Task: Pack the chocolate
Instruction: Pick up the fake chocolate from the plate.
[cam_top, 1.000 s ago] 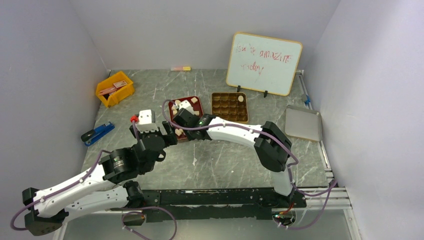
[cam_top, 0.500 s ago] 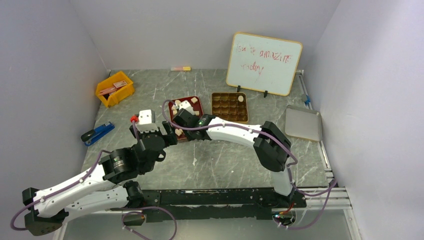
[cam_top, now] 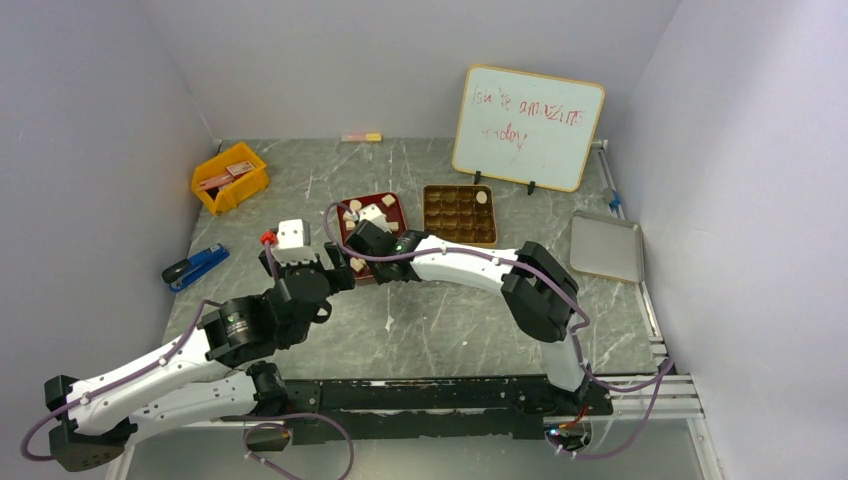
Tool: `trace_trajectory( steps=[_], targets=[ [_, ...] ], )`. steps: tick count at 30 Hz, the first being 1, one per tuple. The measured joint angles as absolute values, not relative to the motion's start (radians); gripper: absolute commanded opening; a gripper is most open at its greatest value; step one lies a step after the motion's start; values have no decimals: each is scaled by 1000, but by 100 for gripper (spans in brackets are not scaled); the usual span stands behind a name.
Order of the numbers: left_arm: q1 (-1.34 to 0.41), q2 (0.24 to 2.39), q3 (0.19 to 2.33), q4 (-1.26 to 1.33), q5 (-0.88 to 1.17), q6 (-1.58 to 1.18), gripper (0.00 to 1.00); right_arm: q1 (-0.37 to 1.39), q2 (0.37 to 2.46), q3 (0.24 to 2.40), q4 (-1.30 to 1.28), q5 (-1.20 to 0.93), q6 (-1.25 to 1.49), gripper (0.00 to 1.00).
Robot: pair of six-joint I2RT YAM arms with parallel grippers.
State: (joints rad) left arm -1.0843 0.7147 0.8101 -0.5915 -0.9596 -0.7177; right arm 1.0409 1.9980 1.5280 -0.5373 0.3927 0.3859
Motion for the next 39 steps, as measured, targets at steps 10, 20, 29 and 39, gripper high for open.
trace_trajectory(
  steps=[10, 20, 29, 39],
  targets=[
    [-1084, 715, 810, -589, -960, -715, 92, 1035, 1998, 1524, -537, 393, 386, 37],
    [-1084, 715, 810, -589, -960, -716, 91, 1028, 1998, 1500, -537, 392, 386, 27],
    [-1084, 715, 810, -589, -960, -719, 91, 1026, 1998, 1493, -537, 392, 390, 1],
    [-1084, 715, 810, -591, -960, -719, 91, 1026, 1954, 1492, -543, 393, 393, 0]
  ],
)
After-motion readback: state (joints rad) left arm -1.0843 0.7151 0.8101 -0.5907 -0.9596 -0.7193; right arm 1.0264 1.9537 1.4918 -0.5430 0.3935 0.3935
